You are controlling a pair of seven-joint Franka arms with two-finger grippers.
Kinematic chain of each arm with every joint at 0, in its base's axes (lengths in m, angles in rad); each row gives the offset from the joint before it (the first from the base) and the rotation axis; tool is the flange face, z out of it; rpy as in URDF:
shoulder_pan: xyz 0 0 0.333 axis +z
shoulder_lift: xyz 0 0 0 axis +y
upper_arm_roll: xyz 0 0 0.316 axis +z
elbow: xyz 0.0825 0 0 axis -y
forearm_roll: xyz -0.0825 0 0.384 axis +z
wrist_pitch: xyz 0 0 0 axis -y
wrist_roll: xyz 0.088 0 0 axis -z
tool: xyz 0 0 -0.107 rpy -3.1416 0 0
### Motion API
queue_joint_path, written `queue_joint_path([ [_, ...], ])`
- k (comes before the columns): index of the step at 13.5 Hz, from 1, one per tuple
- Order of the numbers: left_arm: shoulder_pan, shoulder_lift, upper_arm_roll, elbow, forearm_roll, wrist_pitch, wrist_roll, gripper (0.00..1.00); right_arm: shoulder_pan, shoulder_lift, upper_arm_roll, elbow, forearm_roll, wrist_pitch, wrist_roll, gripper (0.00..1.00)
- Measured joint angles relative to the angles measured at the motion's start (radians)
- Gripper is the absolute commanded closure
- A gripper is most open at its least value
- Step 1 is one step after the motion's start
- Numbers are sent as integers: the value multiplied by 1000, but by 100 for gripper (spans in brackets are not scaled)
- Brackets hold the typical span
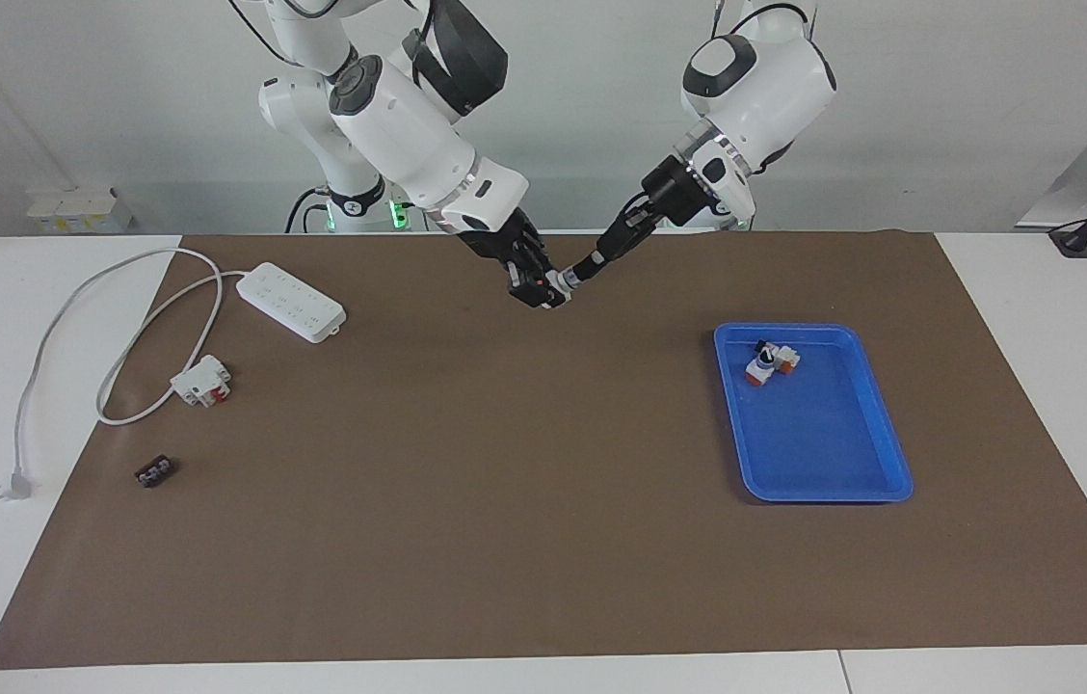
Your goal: Turn and place switch with both arms
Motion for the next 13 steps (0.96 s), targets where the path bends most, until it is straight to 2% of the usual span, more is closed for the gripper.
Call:
queue_joint_path([
  [13,-2,5,-13,-1,4,27,-814,100,0,-2,-10,-2,0,1,-20,100],
])
